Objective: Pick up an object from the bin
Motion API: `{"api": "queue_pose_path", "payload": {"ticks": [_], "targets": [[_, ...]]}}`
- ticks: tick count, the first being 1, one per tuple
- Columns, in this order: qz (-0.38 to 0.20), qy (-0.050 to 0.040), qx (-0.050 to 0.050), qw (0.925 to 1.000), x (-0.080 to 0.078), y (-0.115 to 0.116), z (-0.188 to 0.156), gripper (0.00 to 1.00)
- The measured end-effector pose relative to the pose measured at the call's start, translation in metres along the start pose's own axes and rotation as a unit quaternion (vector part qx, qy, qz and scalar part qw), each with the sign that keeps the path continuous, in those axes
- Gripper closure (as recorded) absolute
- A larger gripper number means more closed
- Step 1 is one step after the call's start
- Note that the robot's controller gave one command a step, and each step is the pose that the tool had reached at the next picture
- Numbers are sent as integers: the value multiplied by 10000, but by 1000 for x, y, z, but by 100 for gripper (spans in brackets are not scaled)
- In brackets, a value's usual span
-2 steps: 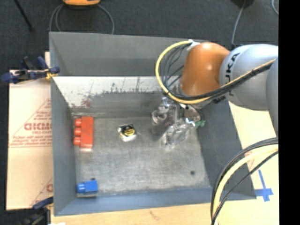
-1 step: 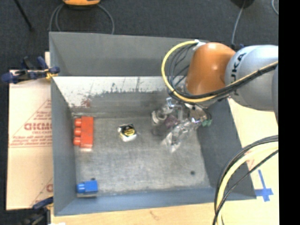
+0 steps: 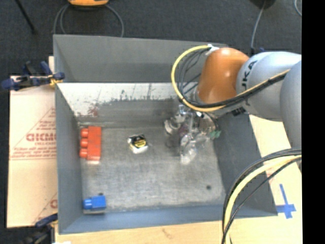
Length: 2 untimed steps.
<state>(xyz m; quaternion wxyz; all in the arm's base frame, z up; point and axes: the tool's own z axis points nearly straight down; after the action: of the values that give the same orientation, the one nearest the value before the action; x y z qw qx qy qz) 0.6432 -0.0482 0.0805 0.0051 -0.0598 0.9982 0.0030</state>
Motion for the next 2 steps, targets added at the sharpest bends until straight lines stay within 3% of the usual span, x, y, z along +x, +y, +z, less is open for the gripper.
{"api": "queue_pose_path", "payload": {"ticks": [1,2], "targets": [[-7,15,68,10000,-3,7,0,0],[7,-164,72,9998,-10,8,-4,100]]}}
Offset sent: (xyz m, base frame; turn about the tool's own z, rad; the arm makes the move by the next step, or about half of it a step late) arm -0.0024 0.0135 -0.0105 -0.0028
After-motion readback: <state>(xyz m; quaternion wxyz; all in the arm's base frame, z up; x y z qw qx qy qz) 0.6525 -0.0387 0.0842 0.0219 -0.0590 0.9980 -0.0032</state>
